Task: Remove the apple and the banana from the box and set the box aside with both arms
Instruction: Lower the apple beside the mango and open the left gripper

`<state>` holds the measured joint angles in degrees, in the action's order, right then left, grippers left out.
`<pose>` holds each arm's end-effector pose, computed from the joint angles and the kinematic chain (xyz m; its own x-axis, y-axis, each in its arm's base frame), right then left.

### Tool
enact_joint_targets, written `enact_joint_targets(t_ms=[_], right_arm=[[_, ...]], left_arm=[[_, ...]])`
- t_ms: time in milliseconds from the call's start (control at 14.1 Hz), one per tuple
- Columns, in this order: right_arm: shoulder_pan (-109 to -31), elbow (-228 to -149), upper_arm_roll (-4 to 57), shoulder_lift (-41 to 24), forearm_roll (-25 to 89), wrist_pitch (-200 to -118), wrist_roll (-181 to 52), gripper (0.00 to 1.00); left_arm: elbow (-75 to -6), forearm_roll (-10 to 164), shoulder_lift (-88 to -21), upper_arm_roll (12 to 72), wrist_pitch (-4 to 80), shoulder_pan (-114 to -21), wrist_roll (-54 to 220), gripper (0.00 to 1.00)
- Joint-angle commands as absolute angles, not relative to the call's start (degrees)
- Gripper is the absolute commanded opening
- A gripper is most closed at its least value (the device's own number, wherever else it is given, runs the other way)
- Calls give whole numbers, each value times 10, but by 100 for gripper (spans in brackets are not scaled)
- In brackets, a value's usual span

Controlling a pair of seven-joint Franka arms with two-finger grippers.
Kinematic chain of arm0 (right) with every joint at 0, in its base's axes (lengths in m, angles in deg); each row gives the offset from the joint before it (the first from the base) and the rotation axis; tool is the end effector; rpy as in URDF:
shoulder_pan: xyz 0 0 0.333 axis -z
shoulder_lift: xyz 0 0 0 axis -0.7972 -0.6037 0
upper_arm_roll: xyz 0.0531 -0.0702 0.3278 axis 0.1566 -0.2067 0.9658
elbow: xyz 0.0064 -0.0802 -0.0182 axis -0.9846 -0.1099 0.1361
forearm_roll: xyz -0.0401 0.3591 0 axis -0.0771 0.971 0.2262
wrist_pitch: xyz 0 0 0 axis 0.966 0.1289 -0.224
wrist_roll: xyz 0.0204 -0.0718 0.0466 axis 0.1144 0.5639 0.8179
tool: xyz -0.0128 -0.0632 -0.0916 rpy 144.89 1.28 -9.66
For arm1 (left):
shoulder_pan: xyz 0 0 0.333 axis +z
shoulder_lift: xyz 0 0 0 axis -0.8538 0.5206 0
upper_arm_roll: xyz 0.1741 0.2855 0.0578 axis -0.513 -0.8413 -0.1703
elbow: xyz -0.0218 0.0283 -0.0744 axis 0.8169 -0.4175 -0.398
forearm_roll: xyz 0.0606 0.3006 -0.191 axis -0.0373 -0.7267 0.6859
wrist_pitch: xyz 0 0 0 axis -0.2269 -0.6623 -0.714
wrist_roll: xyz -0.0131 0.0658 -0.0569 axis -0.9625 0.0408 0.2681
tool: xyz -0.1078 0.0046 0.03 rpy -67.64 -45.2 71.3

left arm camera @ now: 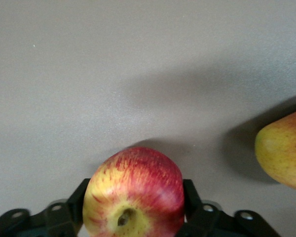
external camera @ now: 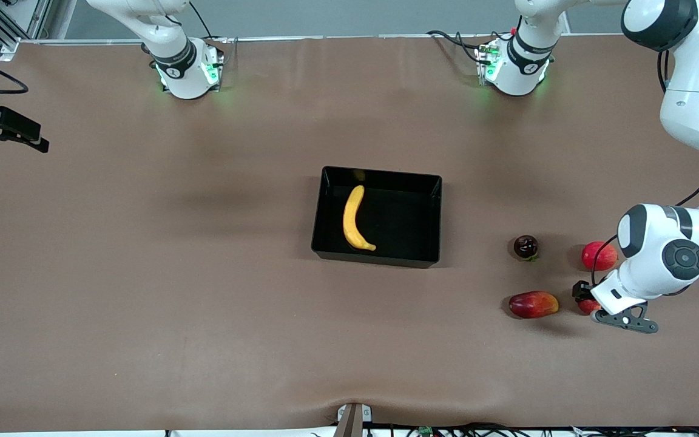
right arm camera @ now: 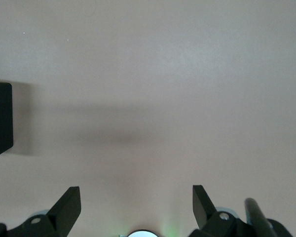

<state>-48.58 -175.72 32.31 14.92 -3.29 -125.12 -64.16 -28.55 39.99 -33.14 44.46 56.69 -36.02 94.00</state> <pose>0.5064 -0.0279 0.6594 0.9964 0.0318 -0.0781 0.0286 -0.9987 -0.0415 0.7033 0.0814 0.2309 0.9622 -0.2635 0.0686 -0.2552 -0.9606 -0.1101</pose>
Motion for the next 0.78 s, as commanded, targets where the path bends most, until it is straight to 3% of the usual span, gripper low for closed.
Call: enact_joint_targets(t_ms=[0, 426, 710], right_arm=[[-481, -1748, 327, 147, -39, -1246, -644, 100], [-480, -1748, 326, 147, -39, -1246, -644, 100], [-481, -1749, 326, 147, -39, -1246, -644, 100]], left_arm=[[-272, 400, -333, 446, 572, -359, 936, 100], [-273, 475, -398, 482, 477, -363, 899, 100], [-274, 477, -432, 566, 394, -363, 807, 100]])
